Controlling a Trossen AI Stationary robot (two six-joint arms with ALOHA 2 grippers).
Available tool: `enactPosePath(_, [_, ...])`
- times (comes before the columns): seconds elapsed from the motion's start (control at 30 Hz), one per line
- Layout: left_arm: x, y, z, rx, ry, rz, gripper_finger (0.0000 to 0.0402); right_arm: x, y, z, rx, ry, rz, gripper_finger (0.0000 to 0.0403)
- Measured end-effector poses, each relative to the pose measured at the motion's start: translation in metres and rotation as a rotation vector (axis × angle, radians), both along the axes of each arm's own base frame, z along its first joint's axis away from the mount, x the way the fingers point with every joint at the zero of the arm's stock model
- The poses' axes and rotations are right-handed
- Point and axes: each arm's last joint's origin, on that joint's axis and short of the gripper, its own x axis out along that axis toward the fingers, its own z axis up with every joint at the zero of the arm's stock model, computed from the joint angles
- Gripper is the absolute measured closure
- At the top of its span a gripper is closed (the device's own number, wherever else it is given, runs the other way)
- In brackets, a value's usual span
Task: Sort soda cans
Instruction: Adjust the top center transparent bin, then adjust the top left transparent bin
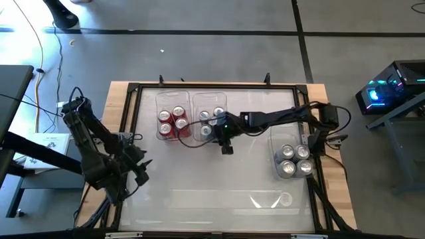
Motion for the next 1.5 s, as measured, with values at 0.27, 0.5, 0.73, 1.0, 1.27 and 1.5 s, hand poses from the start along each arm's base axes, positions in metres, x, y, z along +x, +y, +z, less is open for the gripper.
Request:
enactPosePath(0.27, [-0.019, 0.017, -0.055, -0.025, 0.042, 0.282, 0.0240, -0.010, 0.008, 0.030, 0.021, -0.066, 0.007, 0.0214])
enactPosePath(0.5, [-0.017, 0.036, -0.074, 0.044, -0.045, 0.392, 0.0280, -0.024, 0.023, 0.059, 0.027, -0.130, 0.026, 0.0215])
enactPosePath(0.73, [0.000, 0.065, -0.070, 0.067, -0.011, 0.461, 0.0355, -0.062, 0.045, 0.118, -0.075, -0.285, -0.027, 0.0215])
enactPosePath(1.0, [0.018, 0.113, -0.061, 0.035, 0.159, 0.568, 0.0394, -0.087, 0.059, 0.147, -0.107, -0.389, -0.027, 0.0215])
enactPosePath(1.27, [0.027, 0.176, -0.050, 0.000, 0.202, 0.613, 0.0401, -0.085, 0.060, 0.143, -0.150, -0.364, -0.001, 0.0215])
enactPosePath(1.5, [0.032, 0.240, -0.049, -0.053, 0.166, 0.655, 0.0401, -0.087, 0.054, 0.143, -0.164, -0.346, -0.036, 0.0215])
